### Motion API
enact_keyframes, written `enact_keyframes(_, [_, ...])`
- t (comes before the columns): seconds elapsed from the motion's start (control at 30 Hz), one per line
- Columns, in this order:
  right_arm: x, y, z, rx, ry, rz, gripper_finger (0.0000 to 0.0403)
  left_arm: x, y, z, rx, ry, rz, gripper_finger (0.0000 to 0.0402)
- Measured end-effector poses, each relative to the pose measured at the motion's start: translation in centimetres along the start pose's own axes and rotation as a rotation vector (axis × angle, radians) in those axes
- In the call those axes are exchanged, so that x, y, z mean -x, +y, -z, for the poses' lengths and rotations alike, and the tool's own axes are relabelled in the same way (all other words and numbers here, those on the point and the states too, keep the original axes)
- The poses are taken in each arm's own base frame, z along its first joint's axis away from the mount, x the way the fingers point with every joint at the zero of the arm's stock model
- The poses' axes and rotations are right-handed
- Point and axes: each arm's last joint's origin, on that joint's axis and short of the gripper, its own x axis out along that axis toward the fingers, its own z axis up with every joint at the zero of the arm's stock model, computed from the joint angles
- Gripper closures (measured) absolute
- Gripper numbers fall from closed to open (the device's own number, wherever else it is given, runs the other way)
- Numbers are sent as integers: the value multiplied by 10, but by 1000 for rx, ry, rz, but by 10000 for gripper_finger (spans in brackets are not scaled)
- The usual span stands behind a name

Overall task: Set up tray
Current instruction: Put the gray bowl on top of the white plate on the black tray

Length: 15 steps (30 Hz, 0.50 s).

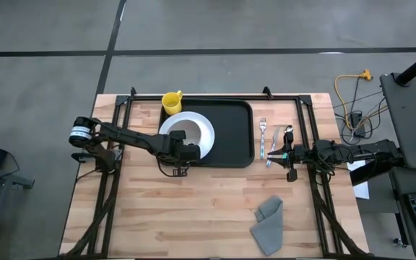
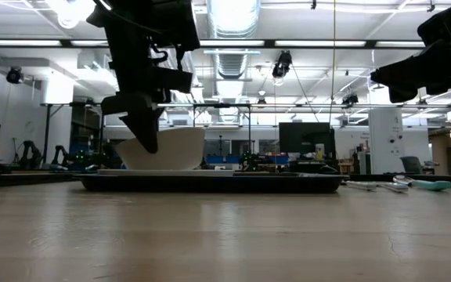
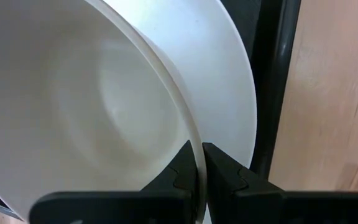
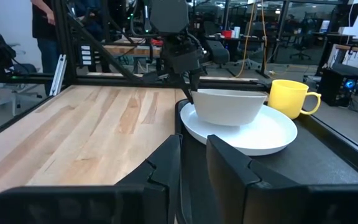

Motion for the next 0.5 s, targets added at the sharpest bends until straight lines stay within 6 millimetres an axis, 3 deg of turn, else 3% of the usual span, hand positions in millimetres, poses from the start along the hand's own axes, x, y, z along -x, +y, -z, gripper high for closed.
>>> enact_keyframes(0.3, [0,0,0,0,0,0,324,-2,5,0,29,5,-7,399])
enact_keyframes(0.5, [0,0,0,0,0,0,333,-4,9,2,41,16,-42,366])
